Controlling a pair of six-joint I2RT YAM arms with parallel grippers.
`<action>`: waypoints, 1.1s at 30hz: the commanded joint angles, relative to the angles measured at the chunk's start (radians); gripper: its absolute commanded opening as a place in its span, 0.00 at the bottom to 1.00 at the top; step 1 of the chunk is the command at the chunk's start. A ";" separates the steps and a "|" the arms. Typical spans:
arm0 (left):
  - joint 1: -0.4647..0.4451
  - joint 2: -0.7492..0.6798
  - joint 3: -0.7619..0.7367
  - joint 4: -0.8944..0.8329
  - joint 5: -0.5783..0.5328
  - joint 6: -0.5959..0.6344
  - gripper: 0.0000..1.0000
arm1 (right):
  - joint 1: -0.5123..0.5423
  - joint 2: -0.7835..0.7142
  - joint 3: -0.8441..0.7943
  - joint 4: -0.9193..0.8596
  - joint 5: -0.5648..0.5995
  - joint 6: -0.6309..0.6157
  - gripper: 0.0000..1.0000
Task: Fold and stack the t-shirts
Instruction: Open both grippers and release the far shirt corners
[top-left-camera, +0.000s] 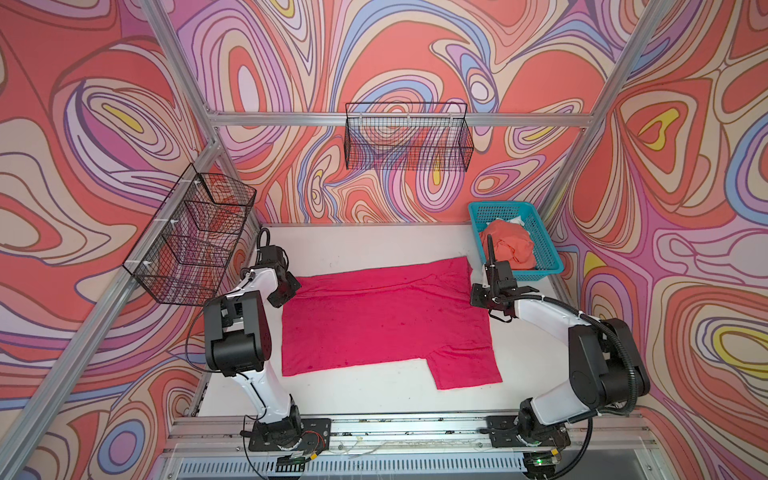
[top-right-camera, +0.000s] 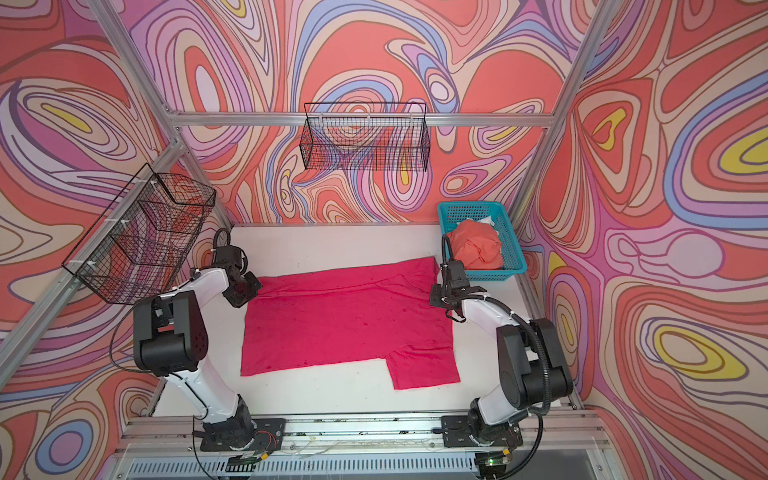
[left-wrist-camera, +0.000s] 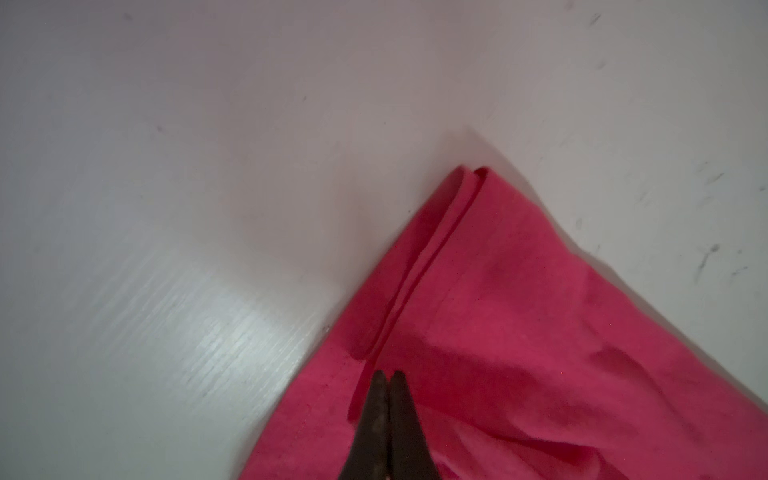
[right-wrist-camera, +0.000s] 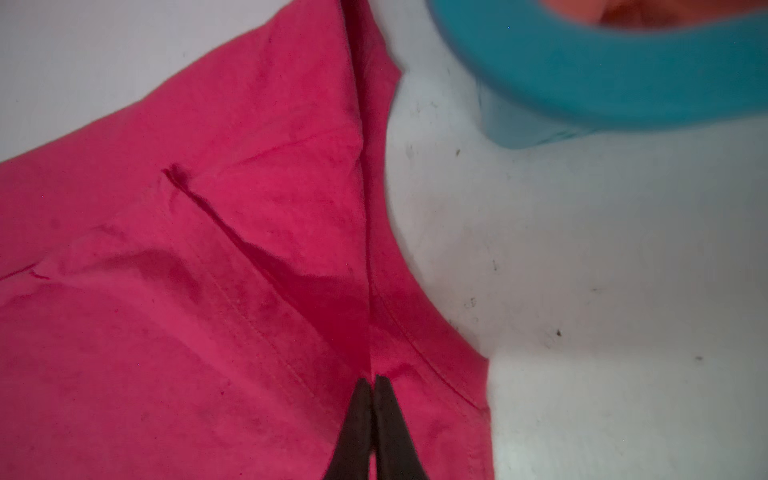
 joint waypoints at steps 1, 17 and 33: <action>-0.002 -0.041 0.033 -0.035 -0.043 0.025 0.00 | 0.005 -0.062 0.035 -0.027 0.032 -0.005 0.00; -0.004 -0.040 -0.071 -0.021 -0.027 -0.009 0.00 | 0.005 -0.036 -0.049 -0.002 0.024 0.006 0.00; -0.058 -0.077 -0.024 -0.029 0.027 -0.009 0.68 | 0.032 0.041 0.059 -0.006 -0.113 -0.004 0.50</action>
